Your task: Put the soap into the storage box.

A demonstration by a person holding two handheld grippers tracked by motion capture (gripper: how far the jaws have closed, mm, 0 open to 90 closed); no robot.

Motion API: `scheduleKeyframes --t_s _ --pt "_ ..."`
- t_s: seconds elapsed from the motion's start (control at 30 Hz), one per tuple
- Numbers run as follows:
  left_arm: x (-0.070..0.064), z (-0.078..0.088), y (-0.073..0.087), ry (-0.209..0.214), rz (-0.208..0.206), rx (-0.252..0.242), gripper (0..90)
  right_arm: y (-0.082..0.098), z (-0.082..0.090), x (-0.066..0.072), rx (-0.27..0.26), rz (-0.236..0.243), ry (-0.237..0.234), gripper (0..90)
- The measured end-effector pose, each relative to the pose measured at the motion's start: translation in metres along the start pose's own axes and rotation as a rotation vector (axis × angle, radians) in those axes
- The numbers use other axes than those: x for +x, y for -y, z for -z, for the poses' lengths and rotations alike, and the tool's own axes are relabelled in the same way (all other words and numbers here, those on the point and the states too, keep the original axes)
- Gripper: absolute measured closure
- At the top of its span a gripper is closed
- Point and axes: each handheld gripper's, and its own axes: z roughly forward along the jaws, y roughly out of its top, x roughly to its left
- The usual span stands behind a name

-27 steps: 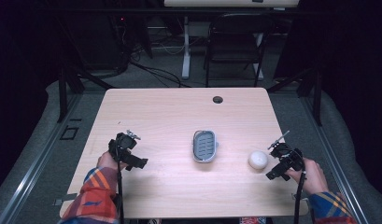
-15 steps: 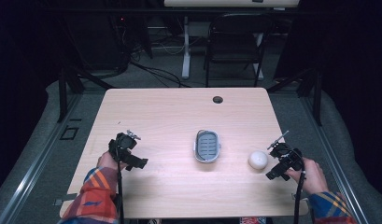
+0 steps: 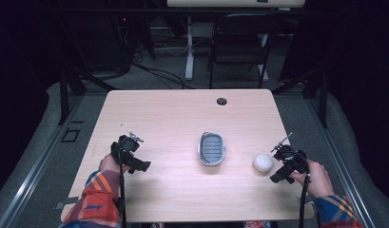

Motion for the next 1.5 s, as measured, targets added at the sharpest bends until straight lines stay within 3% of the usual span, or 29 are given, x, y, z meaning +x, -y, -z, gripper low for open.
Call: scheduleKeyframes --t_s 0.07,0.1,0.13,0.2,0.27,0.53,0.6,0.77,0.8,0.83,1.03,1.1,1.2,1.27,1.3,1.33,1.37,1.47,1.5 --pt "0.000 0.000 0.000 0.001 0.000 0.001 0.1 -0.002 0.002 0.000 0.023 0.024 0.007 0.0" --pt "0.000 0.000 0.000 0.001 0.000 0.001 0.1 -0.002 0.000 0.002 -0.007 0.008 0.001 0.0" --pt "0.000 0.000 0.000 0.000 0.001 0.004 0.1 -0.003 0.002 0.001 0.007 0.022 0.002 0.0" --pt "-0.001 0.000 0.000 -0.001 0.000 0.001 0.1 -0.004 0.001 0.003 -0.019 0.015 0.001 0.0" --pt "-0.001 0.000 0.000 0.000 -0.001 0.000 0.1 -0.009 0.006 0.002 0.017 0.055 0.007 0.0" --pt "0.000 -0.002 -0.001 0.001 -0.001 0.007 0.1 -0.017 0.002 0.006 -0.037 0.045 -0.019 0.0" --pt "-0.001 -0.002 -0.001 0.000 -0.001 0.009 0.1 -0.025 0.005 0.004 -0.002 0.081 -0.016 0.0" --pt "-0.002 -0.002 -0.001 -0.001 0.000 0.005 0.1 -0.035 0.004 0.006 0.023 0.101 -0.014 0.0" --pt "-0.002 -0.002 -0.001 -0.001 0.000 0.005 0.1 -0.037 0.002 0.007 0.005 0.082 -0.022 0.0" --pt "-0.002 -0.002 -0.001 -0.003 -0.001 0.010 0.1 -0.041 0.002 0.007 0.025 0.103 -0.019 0.0" --pt "-0.001 -0.002 -0.001 -0.001 -0.002 0.015 0.1 -0.053 -0.004 0.005 0.039 0.090 -0.032 0.0" --pt "-0.001 -0.003 -0.001 -0.001 -0.002 0.016 0.1 -0.060 -0.007 0.002 0.074 0.094 -0.039 0.0" --pt "-0.001 -0.003 -0.001 -0.002 -0.002 0.014 0.1 -0.064 -0.011 0.002 0.054 0.061 -0.059 0.0" --pt "-0.001 -0.002 -0.001 -0.003 -0.001 0.012 0.1 -0.069 -0.010 -0.001 0.083 0.074 -0.064 0.0" --pt "-0.001 -0.002 -0.001 -0.003 -0.001 0.012 0.1 -0.069 -0.012 0.000 0.063 0.055 -0.067 0.0" --pt "-0.001 -0.003 -0.001 -0.003 -0.002 0.012 0.1 -0.071 -0.011 -0.001 0.092 0.072 -0.054 0.0" --pt "-0.001 -0.002 -0.001 -0.002 -0.003 0.014 0.1 -0.071 -0.015 -0.001 0.069 0.047 -0.062 0.0" --pt "-0.001 -0.003 -0.001 -0.001 -0.002 0.014 0.1 -0.073 -0.016 -0.001 0.081 0.045 -0.068 0.0" --pt "-0.001 -0.003 -0.001 -0.002 -0.002 0.013 0.1 -0.076 -0.016 -0.002 0.119 0.076 -0.069 0.0"
